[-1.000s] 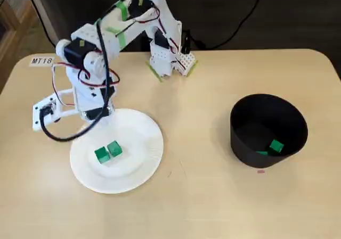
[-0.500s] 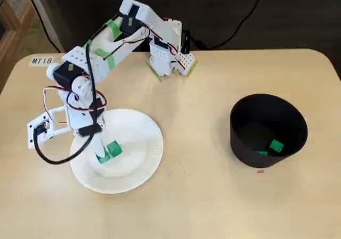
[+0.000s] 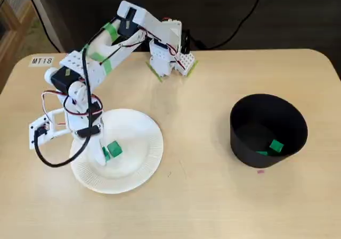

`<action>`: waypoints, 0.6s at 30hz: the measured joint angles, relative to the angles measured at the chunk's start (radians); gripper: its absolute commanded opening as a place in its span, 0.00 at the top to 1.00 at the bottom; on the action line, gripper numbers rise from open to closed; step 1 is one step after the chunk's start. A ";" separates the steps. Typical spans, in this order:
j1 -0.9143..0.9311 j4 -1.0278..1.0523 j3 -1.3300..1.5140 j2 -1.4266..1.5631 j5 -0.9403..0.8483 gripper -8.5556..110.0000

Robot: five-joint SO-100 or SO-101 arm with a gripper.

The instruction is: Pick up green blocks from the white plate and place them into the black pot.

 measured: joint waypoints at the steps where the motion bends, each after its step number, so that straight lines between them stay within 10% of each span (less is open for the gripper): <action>1: 0.000 0.000 -0.009 -0.008 -0.002 0.61; 18: -0.009 0.000 -0.103 -0.114 0.005 0.72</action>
